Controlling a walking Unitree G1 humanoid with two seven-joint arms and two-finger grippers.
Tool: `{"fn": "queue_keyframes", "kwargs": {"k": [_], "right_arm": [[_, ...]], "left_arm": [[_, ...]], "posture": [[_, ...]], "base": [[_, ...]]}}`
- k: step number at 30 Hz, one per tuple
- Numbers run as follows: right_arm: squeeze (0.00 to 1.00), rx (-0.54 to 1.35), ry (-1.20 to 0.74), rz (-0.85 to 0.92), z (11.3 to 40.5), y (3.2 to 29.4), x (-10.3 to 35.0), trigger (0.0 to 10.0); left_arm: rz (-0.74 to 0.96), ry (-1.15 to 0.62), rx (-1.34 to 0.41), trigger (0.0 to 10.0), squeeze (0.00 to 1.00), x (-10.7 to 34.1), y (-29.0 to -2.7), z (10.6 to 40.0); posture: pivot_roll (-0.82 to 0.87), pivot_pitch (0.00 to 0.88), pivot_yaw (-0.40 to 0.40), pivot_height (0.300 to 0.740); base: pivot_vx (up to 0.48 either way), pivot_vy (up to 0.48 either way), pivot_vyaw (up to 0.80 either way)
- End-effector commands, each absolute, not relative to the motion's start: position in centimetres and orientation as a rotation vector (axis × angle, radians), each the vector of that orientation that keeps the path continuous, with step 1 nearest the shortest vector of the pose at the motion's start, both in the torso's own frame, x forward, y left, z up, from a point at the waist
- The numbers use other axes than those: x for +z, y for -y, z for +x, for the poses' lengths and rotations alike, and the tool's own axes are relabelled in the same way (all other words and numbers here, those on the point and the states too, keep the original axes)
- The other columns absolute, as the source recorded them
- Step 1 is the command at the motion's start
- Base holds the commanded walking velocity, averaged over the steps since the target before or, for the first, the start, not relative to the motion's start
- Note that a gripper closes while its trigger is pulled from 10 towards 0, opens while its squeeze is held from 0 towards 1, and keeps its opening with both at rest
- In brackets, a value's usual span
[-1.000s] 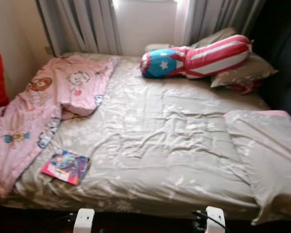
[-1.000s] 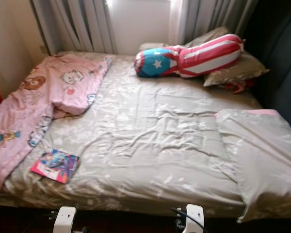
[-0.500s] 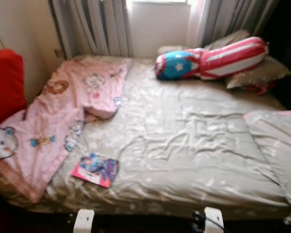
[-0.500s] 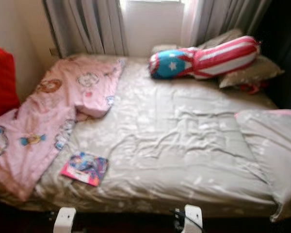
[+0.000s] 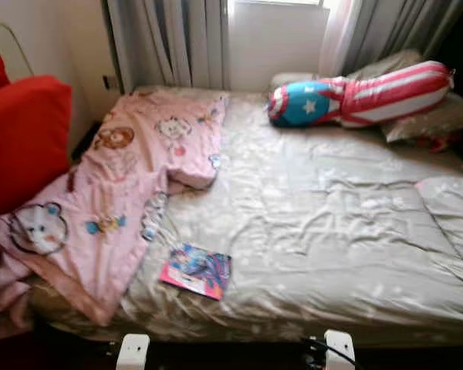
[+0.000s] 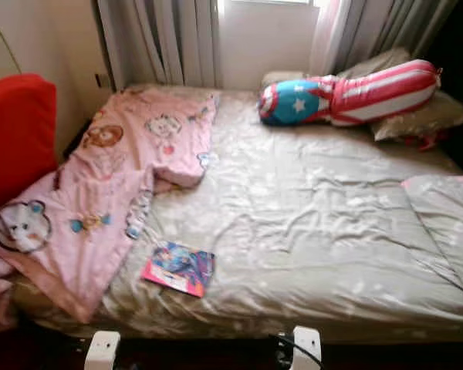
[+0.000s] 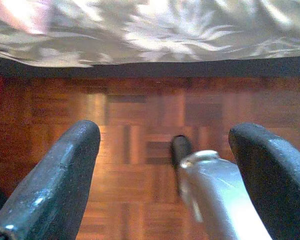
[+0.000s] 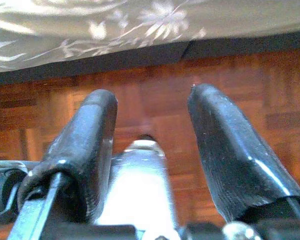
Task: Clean up the room
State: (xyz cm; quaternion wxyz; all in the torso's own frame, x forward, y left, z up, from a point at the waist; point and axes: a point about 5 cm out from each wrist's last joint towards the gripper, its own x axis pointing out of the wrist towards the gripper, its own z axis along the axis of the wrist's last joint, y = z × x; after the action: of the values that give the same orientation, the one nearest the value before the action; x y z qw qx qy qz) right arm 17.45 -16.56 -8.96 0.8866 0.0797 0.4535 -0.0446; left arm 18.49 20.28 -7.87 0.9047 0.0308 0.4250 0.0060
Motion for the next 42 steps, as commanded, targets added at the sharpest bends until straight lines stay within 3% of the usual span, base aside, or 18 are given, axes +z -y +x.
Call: {"fn": "queue_keyframes", "kwargs": {"k": [1, 8, 27, 42], "right_arm": [[0.00, -0.118, -0.958, 0.152, 16.8, 17.6, -9.2, 10.0], [0.00, -0.118, -0.951, 0.158, 17.0, 17.5, -9.1, 10.0], [0.00, -0.103, -0.942, 0.149, 17.1, 17.4, -9.0, 10.0], [0.00, -0.109, -0.864, 0.179, 17.8, 17.4, -8.5, 10.0]], "left_arm": [[0.049, -0.893, -0.001, 10.0, 0.00, -8.1, -19.5, 18.2], [0.048, -0.886, 0.005, 10.0, 0.00, -8.1, -19.6, 18.4], [0.055, -0.887, -0.005, 10.0, 0.00, -8.1, -19.6, 18.4], [0.064, -0.900, -0.019, 10.0, 0.00, -8.2, -19.7, 18.2]], "posture": [[-0.03, 0.055, -0.028, 0.740], [-0.04, 0.073, -0.022, 0.740], [-0.04, 0.079, -0.021, 0.740], [-0.05, 0.046, -0.013, 0.740]], "base": [[0.000, 0.450, 0.00], [0.000, 0.408, 0.00], [0.000, 0.000, 0.00], [0.270, 0.000, 0.25]]}}
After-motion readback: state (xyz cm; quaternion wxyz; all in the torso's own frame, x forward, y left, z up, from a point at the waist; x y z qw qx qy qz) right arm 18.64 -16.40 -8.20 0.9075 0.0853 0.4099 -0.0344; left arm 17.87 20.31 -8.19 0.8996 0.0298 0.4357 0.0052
